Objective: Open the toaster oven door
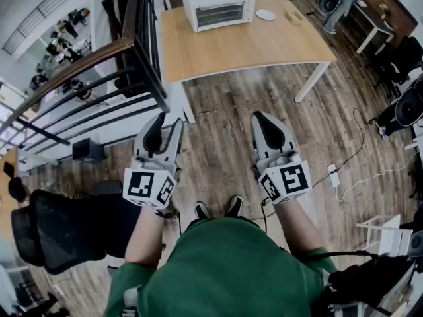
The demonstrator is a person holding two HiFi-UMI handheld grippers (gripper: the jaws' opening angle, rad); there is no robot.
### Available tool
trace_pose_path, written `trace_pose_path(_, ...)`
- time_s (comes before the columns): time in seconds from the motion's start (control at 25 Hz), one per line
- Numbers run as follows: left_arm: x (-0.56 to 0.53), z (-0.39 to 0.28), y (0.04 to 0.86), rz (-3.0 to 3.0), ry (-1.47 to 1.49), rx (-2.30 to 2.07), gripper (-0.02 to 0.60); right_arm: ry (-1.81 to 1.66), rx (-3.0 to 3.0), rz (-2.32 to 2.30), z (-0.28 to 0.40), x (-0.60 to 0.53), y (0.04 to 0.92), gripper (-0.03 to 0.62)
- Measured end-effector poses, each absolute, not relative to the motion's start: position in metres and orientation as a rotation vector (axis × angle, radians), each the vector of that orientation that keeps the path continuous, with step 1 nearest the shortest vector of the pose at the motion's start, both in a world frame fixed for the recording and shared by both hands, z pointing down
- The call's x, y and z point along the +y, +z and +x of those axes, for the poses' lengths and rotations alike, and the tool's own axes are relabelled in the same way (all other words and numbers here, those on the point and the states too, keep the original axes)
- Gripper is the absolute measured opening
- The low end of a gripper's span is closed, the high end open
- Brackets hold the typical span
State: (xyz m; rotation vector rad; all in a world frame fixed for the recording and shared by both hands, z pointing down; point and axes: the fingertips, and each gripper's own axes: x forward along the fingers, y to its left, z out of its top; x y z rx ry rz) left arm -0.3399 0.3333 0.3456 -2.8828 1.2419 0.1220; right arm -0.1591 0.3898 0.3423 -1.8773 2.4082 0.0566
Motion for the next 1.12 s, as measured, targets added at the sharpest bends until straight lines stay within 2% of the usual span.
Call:
trace_pose_path(0.48,0.341,-0.286,0.34,-2.864,0.135,1.261,0.169,0.045,2.41,-1.857,-0.105,0.4,0.344,0.032)
trace_pose_path(0.8,0.34,-0.273,0.33,-2.83,0.17,1.311,0.169,0.061,2.38,-1.883,-0.069,0.402,0.334,0.032)
trace_pose_path(1.12,0.297,-0.259,0.335,-2.848,0.15,1.338,0.169,-0.007,2.34,-1.922,-0.036,0.368,0.341,0.032)
